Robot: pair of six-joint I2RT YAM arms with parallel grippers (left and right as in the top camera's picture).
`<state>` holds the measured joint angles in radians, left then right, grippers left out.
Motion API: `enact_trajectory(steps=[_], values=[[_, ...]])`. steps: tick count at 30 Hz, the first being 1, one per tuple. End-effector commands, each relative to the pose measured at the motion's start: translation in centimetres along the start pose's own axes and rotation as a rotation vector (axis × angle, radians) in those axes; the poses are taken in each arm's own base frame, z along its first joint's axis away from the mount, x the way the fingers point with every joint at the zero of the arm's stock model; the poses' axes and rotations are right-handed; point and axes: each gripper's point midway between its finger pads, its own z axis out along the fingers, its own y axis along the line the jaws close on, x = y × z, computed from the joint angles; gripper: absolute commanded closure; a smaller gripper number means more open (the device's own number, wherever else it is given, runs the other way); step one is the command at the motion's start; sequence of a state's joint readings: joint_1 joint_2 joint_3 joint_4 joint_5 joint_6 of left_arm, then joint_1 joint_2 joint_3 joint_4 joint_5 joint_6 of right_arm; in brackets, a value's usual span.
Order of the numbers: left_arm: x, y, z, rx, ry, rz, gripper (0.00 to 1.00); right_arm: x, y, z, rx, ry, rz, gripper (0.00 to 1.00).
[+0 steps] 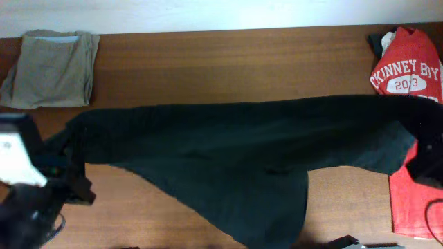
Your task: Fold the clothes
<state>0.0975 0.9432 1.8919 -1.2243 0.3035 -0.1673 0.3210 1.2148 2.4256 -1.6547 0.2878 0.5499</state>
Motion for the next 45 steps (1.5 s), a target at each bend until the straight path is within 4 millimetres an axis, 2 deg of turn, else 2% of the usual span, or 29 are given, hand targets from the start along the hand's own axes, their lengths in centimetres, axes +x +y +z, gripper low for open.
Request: enact_trajectory(steps=[1, 5, 7, 8, 12, 13, 17, 18, 20, 22, 26, 28, 30, 33, 34, 38, 40, 43, 45], values=[[1.8, 3.7, 5.4, -0.124, 0.170, -0.054, 0.99, 0.0, 0.2, 4.8, 0.120, 0.059, -0.026, 0.96], [4.5, 6.3, 11.8, -0.159, 0.354, -0.103, 0.99, 1.5, 1.6, 11.4, 0.187, 0.182, -0.071, 0.96], [6.6, 8.3, 16.0, -0.193, 0.460, -0.128, 0.99, 2.6, 2.6, 16.5, 0.227, 0.247, -0.095, 0.96], [7.7, 9.6, 18.1, -0.223, 0.509, -0.135, 0.99, 3.2, 3.2, 19.3, 0.242, 0.271, -0.106, 0.96], [12.9, 13.8, 24.8, -0.312, 0.677, -0.155, 0.99, 5.6, 4.3, 26.8, 0.279, 0.332, -0.132, 0.96], [14.7, 15.4, 26.8, -0.355, 0.719, -0.150, 0.99, 6.6, 4.5, 29.0, 0.291, 0.354, -0.139, 0.96], [19.3, 20.2, 31.9, -0.478, 0.786, -0.117, 0.99, 9.9, 5.0, 34.0, 0.289, 0.433, -0.144, 0.96], [20.1, 21.0, 32.8, -0.485, 0.792, -0.123, 0.99, 10.3, 5.0, 34.5, 0.292, 0.440, -0.146, 0.96], [21.1, 21.8, 33.3, -0.490, 0.809, -0.138, 0.99, 10.9, 4.9, 34.2, 0.286, 0.472, -0.147, 0.96], [21.5, 22.0, 32.7, -0.495, 0.835, -0.148, 0.99, 11.7, 4.9, 32.8, 0.273, 0.531, -0.146, 0.96], [22.7, 21.5, 31.1, -0.494, 0.918, -0.165, 0.99, 14.1, 2.8, 27.8, 0.334, 0.713, -0.176, 0.96], [23.5, 21.0, 30.1, -0.482, 0.973, -0.175, 0.99, 15.2, 4.3, 26.7, 0.232, 0.777, -0.200, 0.96], [23.9, 20.8, 29.4, -0.486, 1.008, -0.180, 0.99, 15.1, 5.3, 25.6, 0.196, 0.764, -0.240, 0.96], [24.8, 20.4, 27.7, -0.470, 1.097, -0.156, 0.99, 15.8, 5.6, 24.4, 0.186, 0.780, -0.261, 0.96], [25.1, 20.3, 27.2, -0.471, 1.122, -0.153, 0.99, 16.5, 5.3, 24.1, 0.204, 0.797, -0.260, 0.96], [25.4, 20.2, 26.4, -0.479, 1.158, -0.154, 0.99, 19.9, 1.8, 22.9, 0.400, 0.847, -0.251, 0.96], [25.6, 20.1, 26.0, -0.480, 1.173, -0.156, 0.99, 21.6, 0.9, 22.8, 0.431, 0.889, -0.266, 0.96], [25.7, 20.1, 25.5, -0.492, 1.194, -0.153, 0.99, 25.2, -0.7, 22.6, 0.512, 0.966, -0.273, 0.96], [26.0, 20.5, 24.9, -0.520, 1.217, -0.138, 0.99, 27.5, -0.9, 22.9, 0.517, 0.998, -0.306, 0.96]])
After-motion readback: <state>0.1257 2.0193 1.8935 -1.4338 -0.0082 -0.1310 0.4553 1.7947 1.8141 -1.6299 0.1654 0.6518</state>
